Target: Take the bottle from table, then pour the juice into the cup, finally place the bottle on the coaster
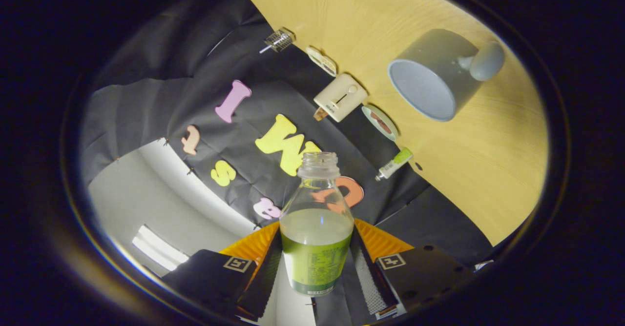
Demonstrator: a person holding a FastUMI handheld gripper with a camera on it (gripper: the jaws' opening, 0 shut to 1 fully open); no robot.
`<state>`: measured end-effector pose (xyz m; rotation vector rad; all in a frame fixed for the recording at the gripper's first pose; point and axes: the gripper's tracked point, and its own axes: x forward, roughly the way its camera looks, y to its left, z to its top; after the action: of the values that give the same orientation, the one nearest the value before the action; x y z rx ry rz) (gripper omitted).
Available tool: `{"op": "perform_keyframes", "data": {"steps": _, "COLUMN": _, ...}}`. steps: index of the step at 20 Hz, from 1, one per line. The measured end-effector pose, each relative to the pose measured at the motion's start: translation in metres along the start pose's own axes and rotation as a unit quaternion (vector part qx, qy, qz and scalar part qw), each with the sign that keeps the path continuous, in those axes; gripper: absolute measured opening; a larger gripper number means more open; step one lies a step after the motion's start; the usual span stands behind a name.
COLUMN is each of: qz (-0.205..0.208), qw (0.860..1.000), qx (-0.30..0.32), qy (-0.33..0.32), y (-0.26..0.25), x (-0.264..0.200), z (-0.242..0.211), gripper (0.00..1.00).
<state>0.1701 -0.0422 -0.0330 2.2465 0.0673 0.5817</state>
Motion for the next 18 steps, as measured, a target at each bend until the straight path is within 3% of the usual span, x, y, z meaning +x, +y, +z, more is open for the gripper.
{"op": "perform_keyframes", "data": {"steps": 3, "qz": -0.016, "qw": 1.000, "qx": -0.026, "qy": 0.005, "y": -0.004, "x": -0.001, "z": 0.000, "gripper": 0.78}}
{"op": "perform_keyframes", "data": {"steps": 9, "qz": -0.058, "qw": 0.983, "qx": -0.176, "qy": 0.014, "y": -0.012, "x": -0.003, "z": -0.007, "gripper": 0.78}}
{"op": "perform_keyframes", "data": {"steps": 10, "qz": -0.069, "qw": 0.975, "qx": -0.210, "qy": 0.019, "y": -0.017, "x": -0.004, "z": -0.008, "gripper": 0.78}}
{"op": "perform_keyframes", "data": {"steps": 12, "qz": -0.094, "qw": 0.947, "qx": -0.307, "qy": 0.020, "y": -0.019, "x": -0.004, "z": -0.003, "gripper": 0.78}}
{"op": "perform_keyframes", "data": {"steps": 18, "qz": -0.116, "qw": 0.877, "qx": -0.465, "qy": 0.036, "y": 0.001, "x": -0.002, "z": -0.030, "gripper": 0.79}}
